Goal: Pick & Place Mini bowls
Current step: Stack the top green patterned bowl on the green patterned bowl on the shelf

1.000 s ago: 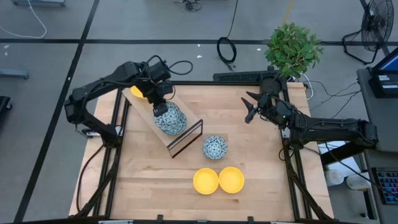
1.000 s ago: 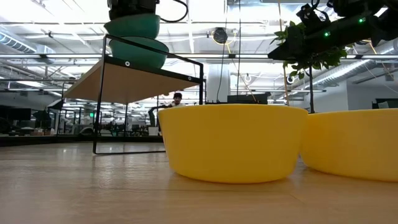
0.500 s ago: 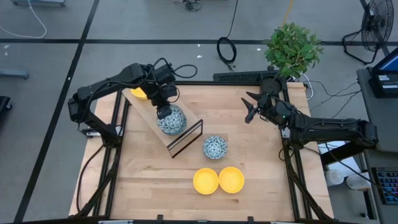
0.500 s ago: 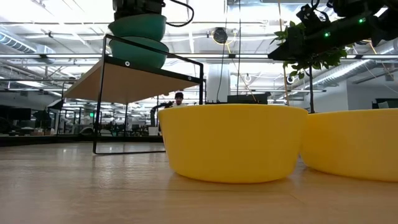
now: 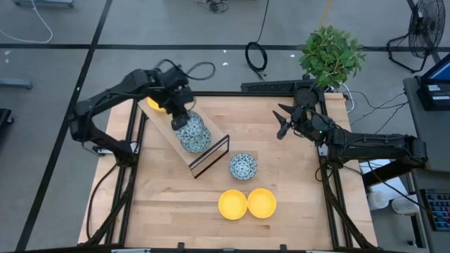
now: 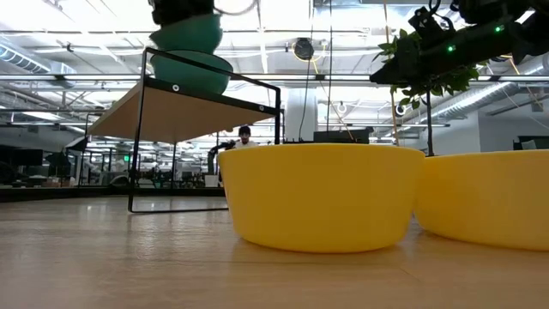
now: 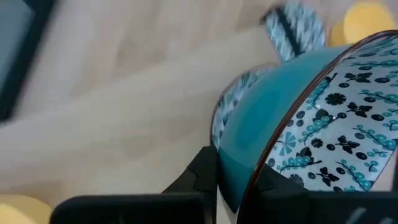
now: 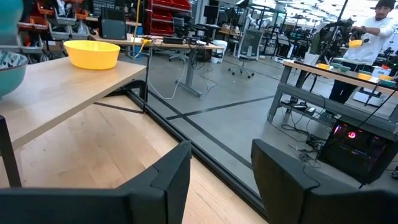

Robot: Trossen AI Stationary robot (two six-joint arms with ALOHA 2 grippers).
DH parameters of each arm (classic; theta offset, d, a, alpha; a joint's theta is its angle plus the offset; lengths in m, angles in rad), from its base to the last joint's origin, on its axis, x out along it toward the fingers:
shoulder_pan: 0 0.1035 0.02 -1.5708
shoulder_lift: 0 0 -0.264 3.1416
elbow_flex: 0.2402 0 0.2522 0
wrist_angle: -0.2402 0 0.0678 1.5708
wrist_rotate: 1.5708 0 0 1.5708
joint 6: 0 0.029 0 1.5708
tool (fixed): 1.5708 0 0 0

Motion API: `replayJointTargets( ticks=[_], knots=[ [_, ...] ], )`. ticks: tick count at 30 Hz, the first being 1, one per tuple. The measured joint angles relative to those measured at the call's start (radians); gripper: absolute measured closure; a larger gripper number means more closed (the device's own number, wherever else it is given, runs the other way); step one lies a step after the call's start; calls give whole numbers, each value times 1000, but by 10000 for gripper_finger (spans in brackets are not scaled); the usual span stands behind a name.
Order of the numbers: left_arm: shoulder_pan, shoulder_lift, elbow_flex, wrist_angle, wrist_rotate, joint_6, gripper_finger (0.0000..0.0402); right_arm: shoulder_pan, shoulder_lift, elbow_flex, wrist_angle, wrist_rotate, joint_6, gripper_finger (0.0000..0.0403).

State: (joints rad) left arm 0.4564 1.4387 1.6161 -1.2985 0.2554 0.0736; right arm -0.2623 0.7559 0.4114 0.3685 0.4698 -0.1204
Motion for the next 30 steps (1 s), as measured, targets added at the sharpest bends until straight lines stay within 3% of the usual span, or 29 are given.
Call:
replayJointTargets(
  ticks=[8,15,20,25,27,30],
  knots=[
    [8,-233,0,156,7,76,375,0,0,0,5,0,0,248],
    [8,-383,2,459,-54,123,382,-1,0,0,8,0,0,248],
    [7,-377,2,485,-125,30,373,-7,0,0,15,0,2,248],
    [-20,-284,2,482,-253,-135,382,-20,0,0,12,0,17,248],
    [-26,-236,2,427,-218,-172,382,-20,0,0,10,0,27,248],
    [-27,-161,0,281,-82,-160,382,-20,0,0,10,0,30,248]
  ],
)
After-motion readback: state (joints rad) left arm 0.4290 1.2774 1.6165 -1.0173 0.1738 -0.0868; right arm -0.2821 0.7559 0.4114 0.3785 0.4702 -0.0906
